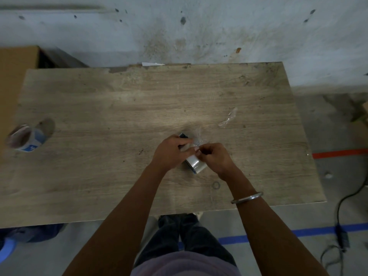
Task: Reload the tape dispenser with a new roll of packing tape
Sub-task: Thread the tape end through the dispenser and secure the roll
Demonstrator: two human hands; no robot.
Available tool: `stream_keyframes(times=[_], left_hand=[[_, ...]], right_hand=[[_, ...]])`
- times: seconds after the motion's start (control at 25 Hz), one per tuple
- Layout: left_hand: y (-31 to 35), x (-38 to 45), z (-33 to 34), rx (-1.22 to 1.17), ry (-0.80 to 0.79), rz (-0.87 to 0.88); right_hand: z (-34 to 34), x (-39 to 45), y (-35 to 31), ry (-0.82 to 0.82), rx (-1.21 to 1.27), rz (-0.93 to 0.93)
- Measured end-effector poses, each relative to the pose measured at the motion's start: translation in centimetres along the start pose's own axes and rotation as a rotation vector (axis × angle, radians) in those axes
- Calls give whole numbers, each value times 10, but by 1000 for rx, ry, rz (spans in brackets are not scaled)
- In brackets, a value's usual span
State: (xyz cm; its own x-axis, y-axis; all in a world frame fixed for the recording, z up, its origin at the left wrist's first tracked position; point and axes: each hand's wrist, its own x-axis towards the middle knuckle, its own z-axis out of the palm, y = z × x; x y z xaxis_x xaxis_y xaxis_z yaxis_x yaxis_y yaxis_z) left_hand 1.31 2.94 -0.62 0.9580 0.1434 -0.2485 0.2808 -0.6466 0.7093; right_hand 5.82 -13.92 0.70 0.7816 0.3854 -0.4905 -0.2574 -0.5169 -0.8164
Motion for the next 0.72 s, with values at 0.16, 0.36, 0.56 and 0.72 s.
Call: stream_keyframes(times=[0.16, 0.36, 0.56, 0.72], left_hand=[[4, 7, -13, 94, -83, -9], [11, 5, -18, 129, -136, 88], [26, -10, -2, 326, 136, 73], [40, -12, 5, 474, 111, 56]], right_hand=[[0, 0, -3, -21, -10, -15], [1, 2, 1, 6, -30, -3], [4, -1, 0, 43, 33, -12], [4, -2, -5, 10, 52, 33]])
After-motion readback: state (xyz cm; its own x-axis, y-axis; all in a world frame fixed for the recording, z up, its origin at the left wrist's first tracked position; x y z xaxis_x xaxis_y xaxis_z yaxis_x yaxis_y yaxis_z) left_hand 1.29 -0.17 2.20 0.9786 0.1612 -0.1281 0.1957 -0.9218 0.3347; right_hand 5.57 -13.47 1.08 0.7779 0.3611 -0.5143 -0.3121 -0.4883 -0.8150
